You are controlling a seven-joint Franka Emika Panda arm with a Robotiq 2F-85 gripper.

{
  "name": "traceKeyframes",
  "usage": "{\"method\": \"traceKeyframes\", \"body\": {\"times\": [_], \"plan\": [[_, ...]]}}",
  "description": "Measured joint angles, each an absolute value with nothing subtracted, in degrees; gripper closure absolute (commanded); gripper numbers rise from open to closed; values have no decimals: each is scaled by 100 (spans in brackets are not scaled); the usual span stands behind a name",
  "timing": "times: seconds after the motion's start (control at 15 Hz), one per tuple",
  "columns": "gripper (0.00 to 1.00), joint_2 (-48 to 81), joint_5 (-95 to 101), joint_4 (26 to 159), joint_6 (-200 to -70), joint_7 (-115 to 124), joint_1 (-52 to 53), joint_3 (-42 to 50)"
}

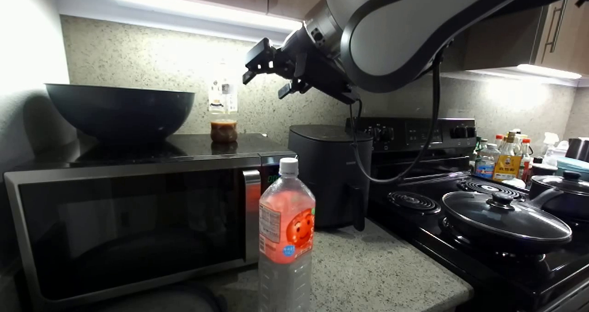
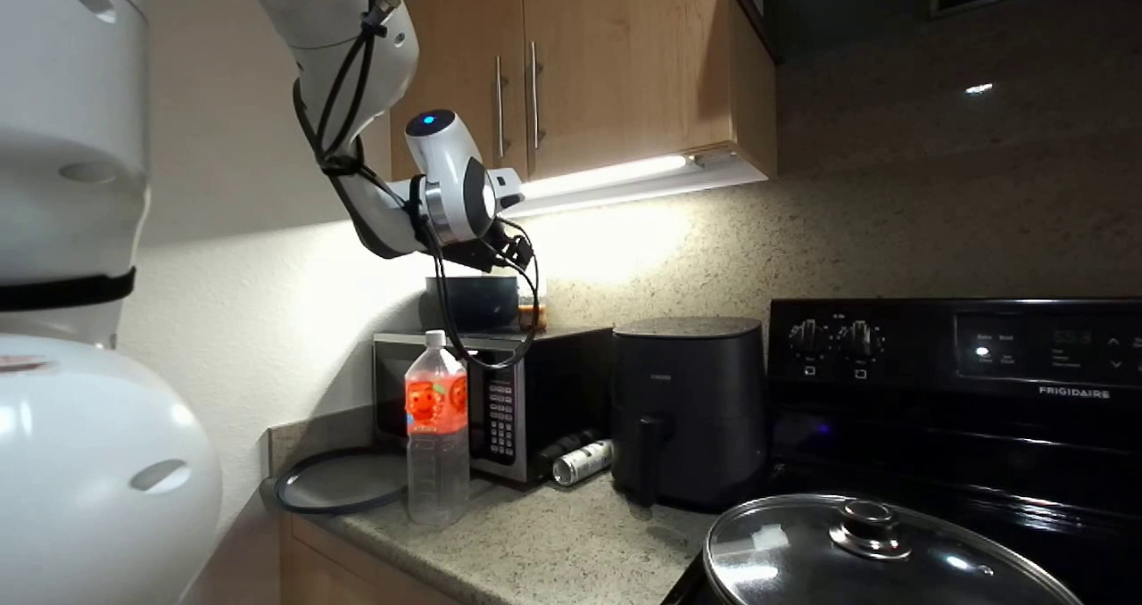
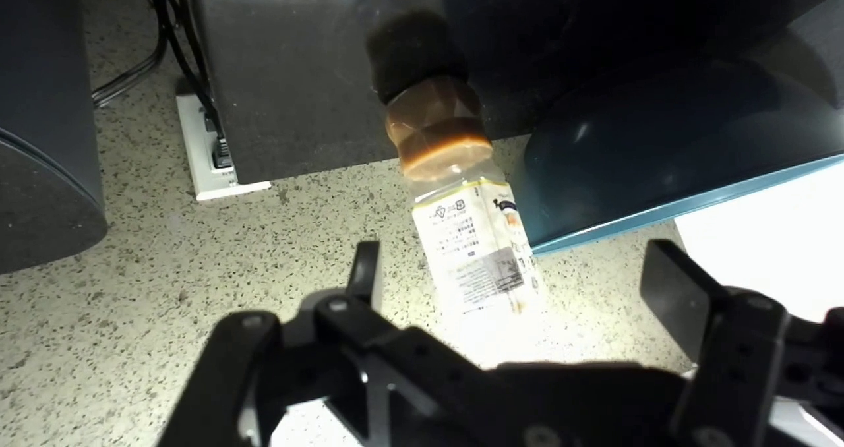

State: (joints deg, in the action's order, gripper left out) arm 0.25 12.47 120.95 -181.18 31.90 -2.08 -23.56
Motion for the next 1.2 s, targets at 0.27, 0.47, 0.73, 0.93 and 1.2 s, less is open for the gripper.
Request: {"method": "traceKeyframes", "body": {"times": [0.27,0.47,0.73,0.93,1.2], "plan": [[0,370,1659,11785,-18250,3407,-202,-2137],[0,808,2061,11320,-18250,3658,18,-1798],[0,1296,2548,10709,-18208,4039,760,-1032],[0,1319,2547,10701,-18210,4039,741,-1053],[0,1402,2547,10617,-18420,4039,860,-922]]}}
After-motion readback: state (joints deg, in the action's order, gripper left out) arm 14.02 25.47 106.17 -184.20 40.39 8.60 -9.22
